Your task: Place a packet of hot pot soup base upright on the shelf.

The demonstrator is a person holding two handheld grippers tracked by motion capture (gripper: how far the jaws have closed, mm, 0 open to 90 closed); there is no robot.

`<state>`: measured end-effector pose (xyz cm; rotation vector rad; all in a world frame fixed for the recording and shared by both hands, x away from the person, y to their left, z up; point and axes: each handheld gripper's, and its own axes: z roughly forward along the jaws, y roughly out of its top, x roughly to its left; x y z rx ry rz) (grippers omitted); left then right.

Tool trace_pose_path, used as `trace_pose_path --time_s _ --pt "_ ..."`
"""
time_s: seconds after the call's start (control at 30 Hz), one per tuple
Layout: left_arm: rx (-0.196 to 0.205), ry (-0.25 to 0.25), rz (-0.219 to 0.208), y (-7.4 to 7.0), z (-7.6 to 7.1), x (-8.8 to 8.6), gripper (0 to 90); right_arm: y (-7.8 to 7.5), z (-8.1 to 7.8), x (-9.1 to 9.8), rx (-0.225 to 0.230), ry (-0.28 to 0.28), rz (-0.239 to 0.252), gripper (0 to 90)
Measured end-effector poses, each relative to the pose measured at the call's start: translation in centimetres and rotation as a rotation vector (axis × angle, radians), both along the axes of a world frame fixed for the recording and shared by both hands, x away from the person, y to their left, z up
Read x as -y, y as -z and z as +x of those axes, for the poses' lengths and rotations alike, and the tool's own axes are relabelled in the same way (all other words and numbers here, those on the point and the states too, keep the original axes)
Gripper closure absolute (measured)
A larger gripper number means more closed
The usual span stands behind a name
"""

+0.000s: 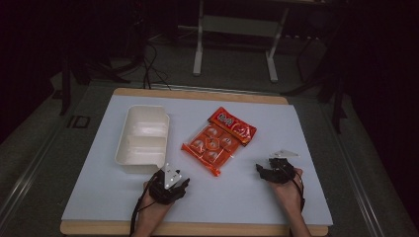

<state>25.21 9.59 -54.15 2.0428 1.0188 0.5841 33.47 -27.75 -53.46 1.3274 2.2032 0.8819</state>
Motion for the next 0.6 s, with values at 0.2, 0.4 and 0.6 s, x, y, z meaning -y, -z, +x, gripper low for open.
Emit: trace_pose_path --time_s 0.2,0.4,0.6 --pt "-0.001 0.006 0.003 0.0 0.0 0.0 51.6 -0.1 -0.1 -0.2 -0.003 -0.025 0.003 50.0" --pt "-0.008 0.007 -0.012 0.0 0.0 -0.1 50.6 -0.9 0.3 -0.9 -0.007 -0.072 -0.004 53.8" --pt "-0.014 0.008 -0.019 0.0 0.1 -0.2 50.3 -1.9 1.6 -1.6 0.001 -0.102 0.011 58.2"
